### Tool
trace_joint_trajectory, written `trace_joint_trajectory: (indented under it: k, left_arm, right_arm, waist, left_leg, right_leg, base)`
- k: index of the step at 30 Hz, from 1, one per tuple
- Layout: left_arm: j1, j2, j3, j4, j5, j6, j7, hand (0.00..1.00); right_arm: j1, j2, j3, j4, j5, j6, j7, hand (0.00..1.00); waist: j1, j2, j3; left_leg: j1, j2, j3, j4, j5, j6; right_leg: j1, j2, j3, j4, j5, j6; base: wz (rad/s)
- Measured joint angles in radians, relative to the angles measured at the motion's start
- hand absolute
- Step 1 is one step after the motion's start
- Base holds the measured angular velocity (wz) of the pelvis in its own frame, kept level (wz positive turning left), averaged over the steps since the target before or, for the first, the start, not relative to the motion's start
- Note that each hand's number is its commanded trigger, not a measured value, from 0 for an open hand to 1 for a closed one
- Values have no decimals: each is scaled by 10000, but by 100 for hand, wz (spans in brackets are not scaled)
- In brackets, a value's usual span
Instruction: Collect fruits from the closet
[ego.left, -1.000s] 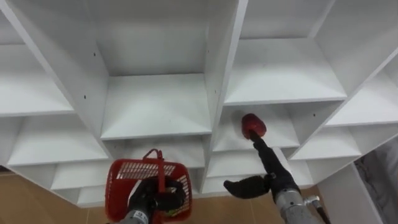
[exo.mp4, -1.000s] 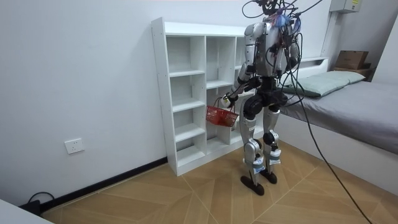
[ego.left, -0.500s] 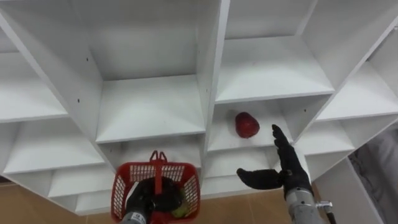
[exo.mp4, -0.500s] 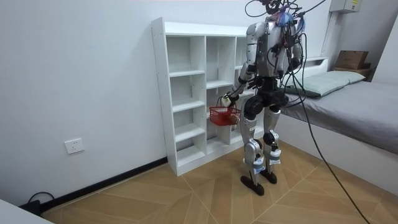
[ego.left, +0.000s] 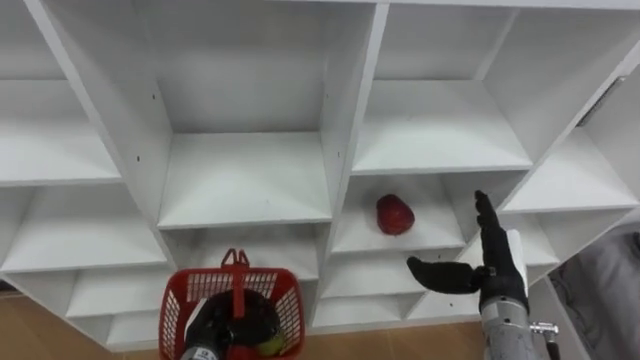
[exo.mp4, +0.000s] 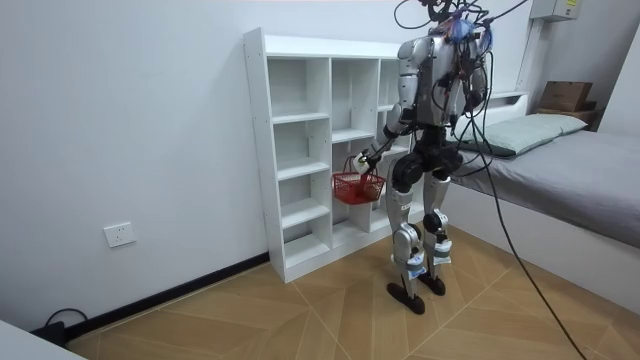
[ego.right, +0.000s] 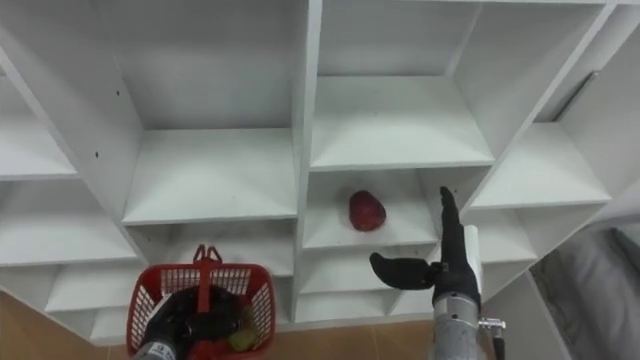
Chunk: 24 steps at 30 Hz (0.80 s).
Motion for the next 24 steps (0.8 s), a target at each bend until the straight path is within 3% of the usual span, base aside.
trace_joint_trajectory:
  k: [4, 7, 13, 18, 24]
  left_arm:
    - [20, 239, 18, -53, 152, 32, -243, 100]
    - [15, 258, 203, -227, 240, 82, -377, 100]
    - [20, 363, 276, -226, 167, 249, -757, 100]
    - [28, 578, 282, -204, 181, 362, -940, 100]
    - [-14, 663, 396, 274, 268, 481, -1126, 100]
  right_arm:
    - [-510, -175, 3, 546, 96, 13, 175, 0]
    - [-1078, -432, -14, 1199, 77, 199, 364, 0]
    - [-2304, -667, -10, 2138, 1036, 453, 583, 0]
    - [-2817, -718, -15, 2824, 1406, 565, 737, 0]
    - [-3422, -771, -30, 3415, 1624, 666, 814, 0]
  waist:
    - [62, -68, -14]
    - [194, -116, -29]
    - [349, -207, -31]
    - [518, -383, -35]
    - [735, -382, -17]
  left_leg:
    - [-307, -6, -163, 126, -2, 0]
    - [-633, -17, -306, 350, -3, 1]
    - [-985, -20, -487, 452, -3, 0]
    - [-1403, -12, -620, 645, -1, -4]
    - [-1759, -21, -699, 723, 7, -10]
  right_leg:
    - [-175, -43, -215, 13, -10, 9]
    - [-331, -98, -536, 45, -8, 9]
    - [-589, -111, -672, 71, -5, 2]
    - [-885, -139, -927, 192, 4, -12]
    - [-1163, -170, -1123, 194, 30, -51]
  base:
    - [16]
    - [18]
    - [9]
    - [10]
    - [4]
